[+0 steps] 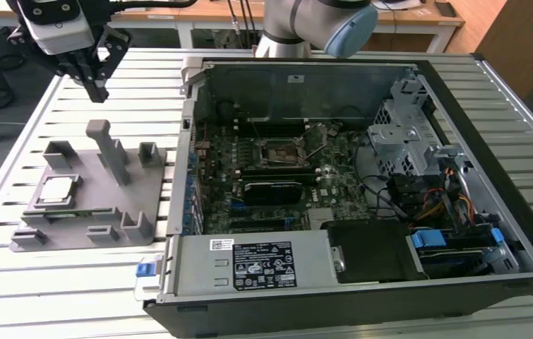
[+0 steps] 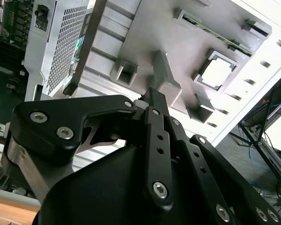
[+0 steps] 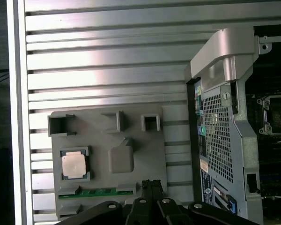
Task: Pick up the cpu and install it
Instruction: 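Reach for the cpu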
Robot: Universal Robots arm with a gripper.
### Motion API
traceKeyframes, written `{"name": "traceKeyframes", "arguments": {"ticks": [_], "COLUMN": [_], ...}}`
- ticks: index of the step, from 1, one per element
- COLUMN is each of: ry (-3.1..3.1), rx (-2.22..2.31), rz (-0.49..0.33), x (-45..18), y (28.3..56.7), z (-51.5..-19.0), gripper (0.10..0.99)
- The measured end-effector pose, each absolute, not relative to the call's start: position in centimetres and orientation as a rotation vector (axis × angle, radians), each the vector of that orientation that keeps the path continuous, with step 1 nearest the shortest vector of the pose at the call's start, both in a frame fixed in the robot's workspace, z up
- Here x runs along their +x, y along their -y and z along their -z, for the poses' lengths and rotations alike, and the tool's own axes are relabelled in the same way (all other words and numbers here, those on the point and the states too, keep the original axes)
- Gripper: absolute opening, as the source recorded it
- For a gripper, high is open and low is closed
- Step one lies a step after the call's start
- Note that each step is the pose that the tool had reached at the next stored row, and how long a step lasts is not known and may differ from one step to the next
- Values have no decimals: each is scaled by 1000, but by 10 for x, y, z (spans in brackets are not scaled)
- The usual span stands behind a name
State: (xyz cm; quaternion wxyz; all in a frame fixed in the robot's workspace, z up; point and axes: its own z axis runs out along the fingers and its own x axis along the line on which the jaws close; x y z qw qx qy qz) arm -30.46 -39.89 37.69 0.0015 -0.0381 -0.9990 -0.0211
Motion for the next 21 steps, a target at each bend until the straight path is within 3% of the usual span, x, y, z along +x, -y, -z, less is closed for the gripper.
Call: {"name": "traceKeyframes", "arguments": {"ticks": [21], "ry": [3136], "rx": [-120], "rz": [66], "x": [-343], "y": [404], "z": [-370], "gripper": [106]}}
